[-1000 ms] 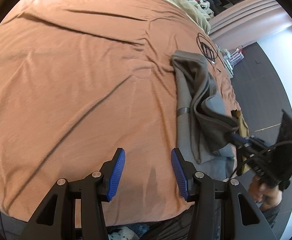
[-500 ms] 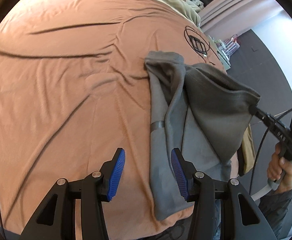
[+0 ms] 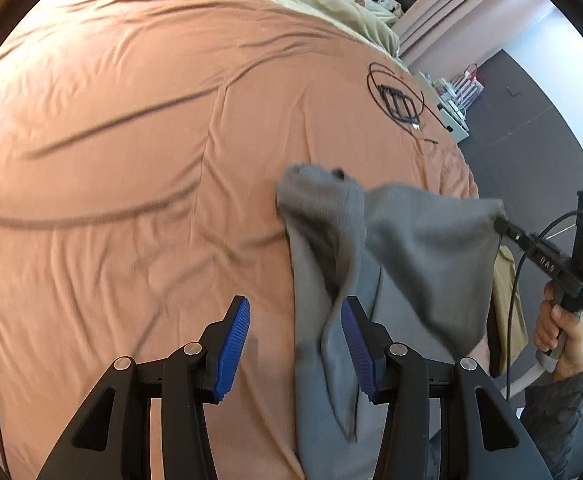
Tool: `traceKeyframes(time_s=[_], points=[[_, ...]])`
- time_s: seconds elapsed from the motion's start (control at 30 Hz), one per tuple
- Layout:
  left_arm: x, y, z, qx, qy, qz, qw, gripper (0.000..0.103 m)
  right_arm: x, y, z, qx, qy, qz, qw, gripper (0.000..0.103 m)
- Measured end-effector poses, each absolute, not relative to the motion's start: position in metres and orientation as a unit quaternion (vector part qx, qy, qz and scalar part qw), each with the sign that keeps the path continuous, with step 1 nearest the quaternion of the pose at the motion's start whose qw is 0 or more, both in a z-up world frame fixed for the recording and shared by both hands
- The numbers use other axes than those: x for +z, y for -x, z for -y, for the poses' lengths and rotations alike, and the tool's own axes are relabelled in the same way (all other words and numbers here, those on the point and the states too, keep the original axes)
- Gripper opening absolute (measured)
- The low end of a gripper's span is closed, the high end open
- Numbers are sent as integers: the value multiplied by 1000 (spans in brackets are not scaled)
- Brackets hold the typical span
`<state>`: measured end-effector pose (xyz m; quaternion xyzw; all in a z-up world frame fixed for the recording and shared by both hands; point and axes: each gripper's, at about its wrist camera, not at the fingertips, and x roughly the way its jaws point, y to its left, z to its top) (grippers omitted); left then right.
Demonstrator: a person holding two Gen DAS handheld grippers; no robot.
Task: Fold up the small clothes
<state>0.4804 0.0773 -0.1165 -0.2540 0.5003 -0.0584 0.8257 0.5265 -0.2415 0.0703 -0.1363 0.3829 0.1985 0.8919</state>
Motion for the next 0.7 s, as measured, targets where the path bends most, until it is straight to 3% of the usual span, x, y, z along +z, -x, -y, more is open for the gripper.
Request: traceKeyframes(time_s=[0.37,0.5,0.7], points=[[-107,-568,-63,-74,191,-509,836,50,31,-602,256,176,68,-438,879,0],[-115,-594,-52,-86,158,-526,832,61,7,-621,266,190,10,-469,863,1],[-130,-618,-38,-111,117,-551,819,62,-5,-628,279,213,-36,-474,854,2]])
